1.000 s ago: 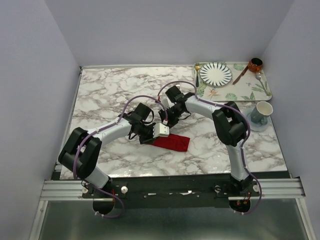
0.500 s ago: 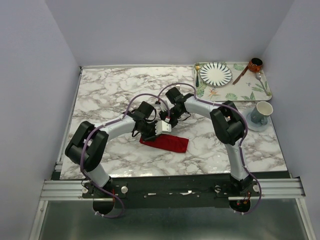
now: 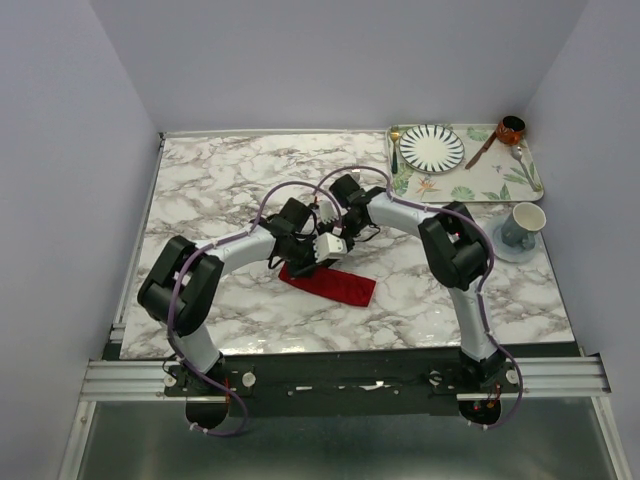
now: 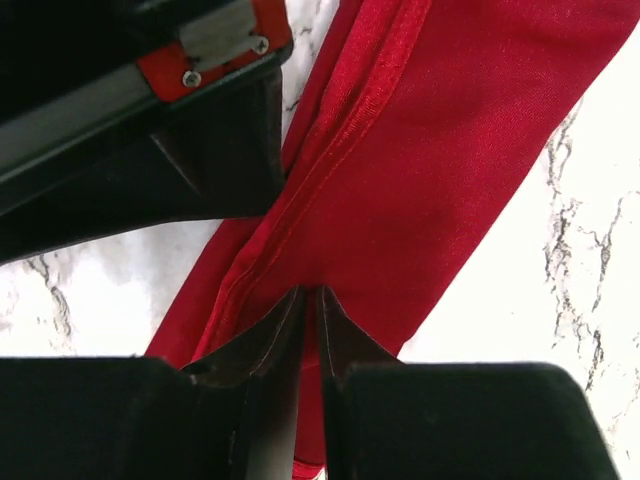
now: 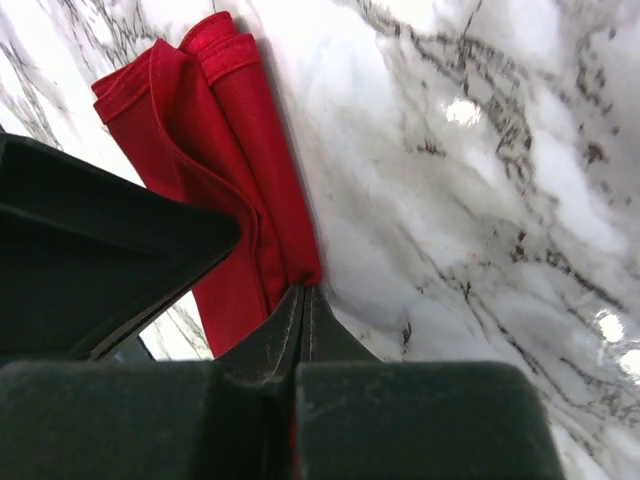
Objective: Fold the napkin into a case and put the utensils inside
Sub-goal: Smooth out the smaller rectangle-folded napkin at the center of the board.
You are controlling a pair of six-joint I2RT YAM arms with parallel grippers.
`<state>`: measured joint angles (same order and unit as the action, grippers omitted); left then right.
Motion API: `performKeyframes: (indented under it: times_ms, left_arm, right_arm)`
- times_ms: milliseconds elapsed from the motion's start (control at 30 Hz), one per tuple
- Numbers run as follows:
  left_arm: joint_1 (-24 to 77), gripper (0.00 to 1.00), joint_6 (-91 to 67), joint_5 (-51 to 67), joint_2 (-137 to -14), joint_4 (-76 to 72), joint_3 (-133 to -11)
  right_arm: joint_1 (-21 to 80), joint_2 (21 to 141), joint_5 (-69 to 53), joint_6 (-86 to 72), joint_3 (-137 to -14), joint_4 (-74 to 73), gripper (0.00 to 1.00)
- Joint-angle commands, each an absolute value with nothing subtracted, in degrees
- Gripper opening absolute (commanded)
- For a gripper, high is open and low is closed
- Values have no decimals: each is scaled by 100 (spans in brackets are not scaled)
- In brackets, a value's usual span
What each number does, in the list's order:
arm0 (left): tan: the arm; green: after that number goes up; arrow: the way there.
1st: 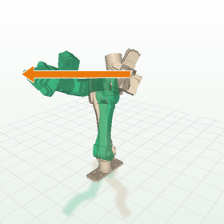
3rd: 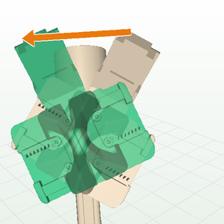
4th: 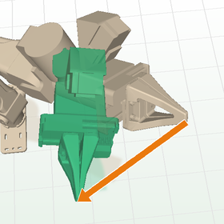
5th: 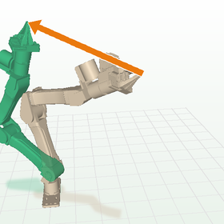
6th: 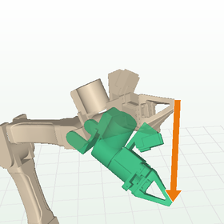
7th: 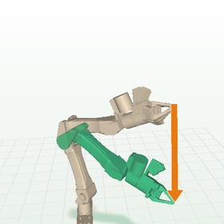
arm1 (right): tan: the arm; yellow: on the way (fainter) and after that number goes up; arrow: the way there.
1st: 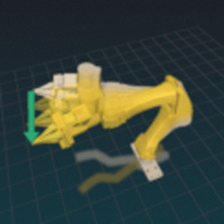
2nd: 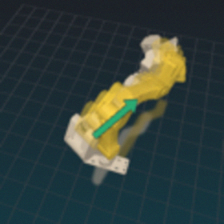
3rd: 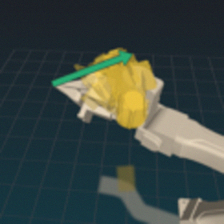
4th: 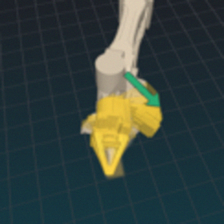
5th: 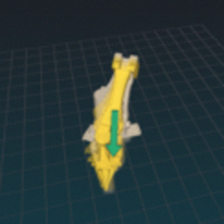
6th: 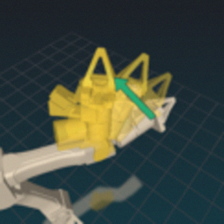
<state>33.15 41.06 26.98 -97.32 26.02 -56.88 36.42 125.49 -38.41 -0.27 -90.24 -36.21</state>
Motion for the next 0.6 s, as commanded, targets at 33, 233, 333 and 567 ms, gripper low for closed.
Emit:
performKeyframes:
  times_ms: [33,233,333,567]
  left_arm:
    - [3305,30,3613,2399,-9626,2540,-5731]
    - [3085,52,2919,2505,-8660,2488,-6011]
    - [2953,64,2690,2409,-8097,2488,-6283]
    - [2593,99,1988,2067,-6988,1786,-6460]
  right_arm:
    - [3648,12578,-3534,255,-9404,-3647,10]
    - [3279,11849,-3155,316,-9703,-3691,26]
    - [3173,11287,-2971,482,-9870,-3744,51]
    - [3111,10319,-2233,1002,-10292,-3920,89]
